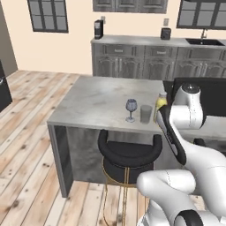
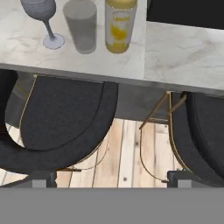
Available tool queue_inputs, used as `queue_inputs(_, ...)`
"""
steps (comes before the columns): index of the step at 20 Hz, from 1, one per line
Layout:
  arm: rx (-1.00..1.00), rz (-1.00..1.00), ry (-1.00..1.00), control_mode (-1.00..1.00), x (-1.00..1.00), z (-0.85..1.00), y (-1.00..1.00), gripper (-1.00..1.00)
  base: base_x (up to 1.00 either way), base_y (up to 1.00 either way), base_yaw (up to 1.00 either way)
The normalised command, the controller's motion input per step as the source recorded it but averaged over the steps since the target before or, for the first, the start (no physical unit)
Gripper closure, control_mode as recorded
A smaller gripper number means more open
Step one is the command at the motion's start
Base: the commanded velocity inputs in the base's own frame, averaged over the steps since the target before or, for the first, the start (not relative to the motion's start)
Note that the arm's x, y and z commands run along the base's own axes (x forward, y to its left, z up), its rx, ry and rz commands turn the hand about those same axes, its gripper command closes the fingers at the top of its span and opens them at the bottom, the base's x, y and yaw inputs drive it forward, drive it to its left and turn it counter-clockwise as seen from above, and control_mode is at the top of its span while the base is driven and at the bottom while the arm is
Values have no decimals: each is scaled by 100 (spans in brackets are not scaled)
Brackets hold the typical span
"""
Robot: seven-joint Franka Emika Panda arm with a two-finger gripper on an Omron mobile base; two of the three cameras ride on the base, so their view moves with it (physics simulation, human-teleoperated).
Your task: There is a wine glass and glass cup on the dining counter. Place the wine bottle next to the wine glass and the juice bottle next to the glass cup.
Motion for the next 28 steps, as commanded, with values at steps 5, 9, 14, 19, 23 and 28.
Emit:
queue_inputs(5, 0, 0, 0, 100, 0, 0, 0, -100, -69, 15, -1)
queue_inputs(9, 0, 0, 0, 100, 0, 0, 0, -100, -44, 54, 8)
queue_inputs(14, 0, 0, 0, 100, 0, 0, 0, -100, -1, 81, 0)
queue_inputs(19, 0, 0, 0, 100, 0, 0, 0, -100, 11, 81, 0)
queue_inputs(23, 0, 0, 0, 100, 0, 0, 0, -100, 24, 81, -9)
queue_inputs(28, 0, 0, 0, 100, 0, 0, 0, -100, 27, 75, -14)
